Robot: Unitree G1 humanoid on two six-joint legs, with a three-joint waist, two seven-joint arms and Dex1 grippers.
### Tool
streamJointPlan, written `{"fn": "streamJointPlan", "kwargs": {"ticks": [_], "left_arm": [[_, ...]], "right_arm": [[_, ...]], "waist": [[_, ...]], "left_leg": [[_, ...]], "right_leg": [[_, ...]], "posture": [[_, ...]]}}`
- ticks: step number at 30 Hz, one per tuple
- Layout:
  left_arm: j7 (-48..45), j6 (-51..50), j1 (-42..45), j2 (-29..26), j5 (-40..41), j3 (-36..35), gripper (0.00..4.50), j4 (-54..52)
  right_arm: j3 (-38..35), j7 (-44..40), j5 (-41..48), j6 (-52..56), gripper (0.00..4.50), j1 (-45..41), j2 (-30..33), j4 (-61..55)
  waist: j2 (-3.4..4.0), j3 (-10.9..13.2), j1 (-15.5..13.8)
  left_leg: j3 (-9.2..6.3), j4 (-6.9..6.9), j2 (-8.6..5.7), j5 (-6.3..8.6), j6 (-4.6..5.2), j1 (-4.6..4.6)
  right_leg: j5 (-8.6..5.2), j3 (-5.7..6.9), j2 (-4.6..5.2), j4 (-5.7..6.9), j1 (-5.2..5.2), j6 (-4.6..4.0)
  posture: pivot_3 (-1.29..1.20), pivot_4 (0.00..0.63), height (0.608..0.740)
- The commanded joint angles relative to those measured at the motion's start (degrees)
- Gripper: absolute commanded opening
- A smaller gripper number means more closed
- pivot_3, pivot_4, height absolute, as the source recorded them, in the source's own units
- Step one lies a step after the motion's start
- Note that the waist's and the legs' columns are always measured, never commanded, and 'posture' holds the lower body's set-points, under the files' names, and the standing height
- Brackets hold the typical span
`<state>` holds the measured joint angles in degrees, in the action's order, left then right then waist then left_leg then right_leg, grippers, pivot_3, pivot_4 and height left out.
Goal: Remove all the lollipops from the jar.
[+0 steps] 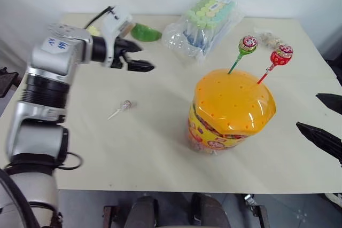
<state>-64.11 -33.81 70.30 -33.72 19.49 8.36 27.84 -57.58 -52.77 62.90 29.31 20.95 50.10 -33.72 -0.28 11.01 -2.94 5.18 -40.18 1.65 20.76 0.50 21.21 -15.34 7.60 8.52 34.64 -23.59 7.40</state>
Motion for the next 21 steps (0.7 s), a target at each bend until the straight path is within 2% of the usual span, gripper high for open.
{"fn": "streamJointPlan", "kwargs": {"ticks": [1, 4, 6, 15, 21], "left_arm": [[-12.62, 12.04, 0.73, 4.33, 6.72, -6.59, 4.49, 4.29], [-25.24, 19.68, 1.31, 7.98, 9.53, -8.62, 4.49, 9.68], [-27.98, 21.43, 2.32, 9.7, 12.23, -7.8, 4.49, 12.02], [-28.39, 26.19, 7.62, 15.58, 16.5, -0.49, 4.49, 18.29], [-28.39, 28.11, 11.71, 18.02, 14.03, 3.61, 4.49, 21.93]], "right_arm": [[-5.51, 1.27, 2.37, 0.47, 4.5, 1.48, -1.07, -3.1], [-8.06, 1.83, 2.85, 0.56, 4.5, 3.8, -2.63, -4.63], [-9.22, 2.07, 3.19, 0.34, 4.5, 5.14, -3.73, -5.39], [-10.47, 3.17, 3.67, -1.04, 4.5, 7.1, -6.02, -7.34], [-10.95, 3.45, 3.32, -2.55, 4.5, 9.14, -8.36, -8.37]], "waist": [[0.0, 0.0, 0.16], [-0.02, 0.01, 0.39], [-0.04, 0.02, 0.38], [-0.07, 0.02, -0.12], [-0.07, 0.02, -0.08]], "left_leg": [[0.03, 0.02, 0.0, 0.0, 0.0, 0.01], [0.08, 0.05, 0.01, 0.0, 0.0, -0.01], [0.1, 0.03, 0.01, 0.01, 0.01, -0.03], [0.1, -0.13, -0.02, 0.1, 0.17, 0.0], [0.12, -0.12, -0.02, 0.1, 0.19, 0.0]], "right_leg": [[0.0, 0.0, 0.0, 0.0, -0.02, 0.0], [0.0, -0.03, -0.02, 0.0, -0.04, 0.0], [0.0, -0.06, -0.02, -0.01, -0.03, 0.0], [0.09, -0.16, 0.01, -0.02, 0.02, 0.11], [0.09, -0.17, 0.0, -0.05, 0.01, 0.11]], "posture": [[0.0, 0.15, 0.74], [0.0, 0.15, 0.74], [0.0, 0.15, 0.74], [0.0, 0.15, 0.74], [0.0, 0.15, 0.74]]}}
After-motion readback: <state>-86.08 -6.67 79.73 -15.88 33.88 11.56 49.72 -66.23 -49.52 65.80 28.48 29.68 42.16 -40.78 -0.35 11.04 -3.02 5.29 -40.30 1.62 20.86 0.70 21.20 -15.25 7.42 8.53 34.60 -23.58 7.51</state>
